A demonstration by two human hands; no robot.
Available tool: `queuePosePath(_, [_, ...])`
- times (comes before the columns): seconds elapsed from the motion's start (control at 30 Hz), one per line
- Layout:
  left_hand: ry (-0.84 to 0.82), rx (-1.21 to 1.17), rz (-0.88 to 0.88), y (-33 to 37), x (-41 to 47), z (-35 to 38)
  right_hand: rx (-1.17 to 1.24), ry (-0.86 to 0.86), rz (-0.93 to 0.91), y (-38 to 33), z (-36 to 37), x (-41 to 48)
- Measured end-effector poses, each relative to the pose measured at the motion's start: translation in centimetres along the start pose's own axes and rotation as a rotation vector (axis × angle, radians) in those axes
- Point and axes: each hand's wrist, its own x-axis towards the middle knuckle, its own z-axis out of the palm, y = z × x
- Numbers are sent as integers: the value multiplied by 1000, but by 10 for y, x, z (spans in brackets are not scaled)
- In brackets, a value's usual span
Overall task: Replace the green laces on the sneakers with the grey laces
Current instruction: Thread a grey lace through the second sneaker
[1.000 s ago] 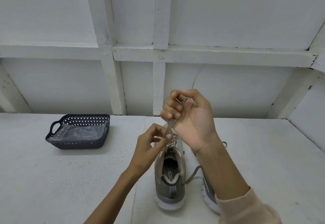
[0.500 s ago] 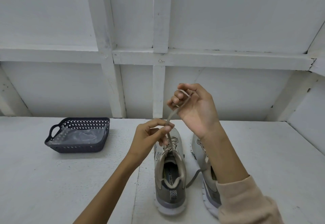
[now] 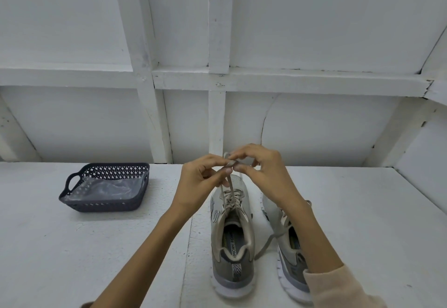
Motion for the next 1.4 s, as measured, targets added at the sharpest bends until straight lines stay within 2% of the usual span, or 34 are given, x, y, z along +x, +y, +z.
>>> queuePosePath(0.1, [34, 24, 13, 1, -1, 0, 107, 76, 88, 2, 2, -1])
queuePosePath(0.3, [84, 95, 16, -2, 0, -6, 335, 66, 224, 19, 16, -10])
queuePosePath(0.47, [54, 177, 52, 2, 3, -4, 374, 156, 306, 24, 38, -13])
queuePosePath(0.73, [22, 199, 72, 0, 7, -8, 578, -48, 364, 19, 36, -22])
queuePosePath(0.83, [21, 189, 67, 0, 7, -8, 638, -60, 399, 17, 34, -25])
queuePosePath(1.17, [48, 245, 55, -3, 6, -8, 410, -41, 367, 9, 34, -27])
queuePosePath(1.27, [92, 212, 27, -2, 6, -5, 287, 28, 318, 6, 37, -29])
queuePosePath(1.4, [114, 212, 19, -2, 6, -4, 242, 157, 271, 4, 41, -34])
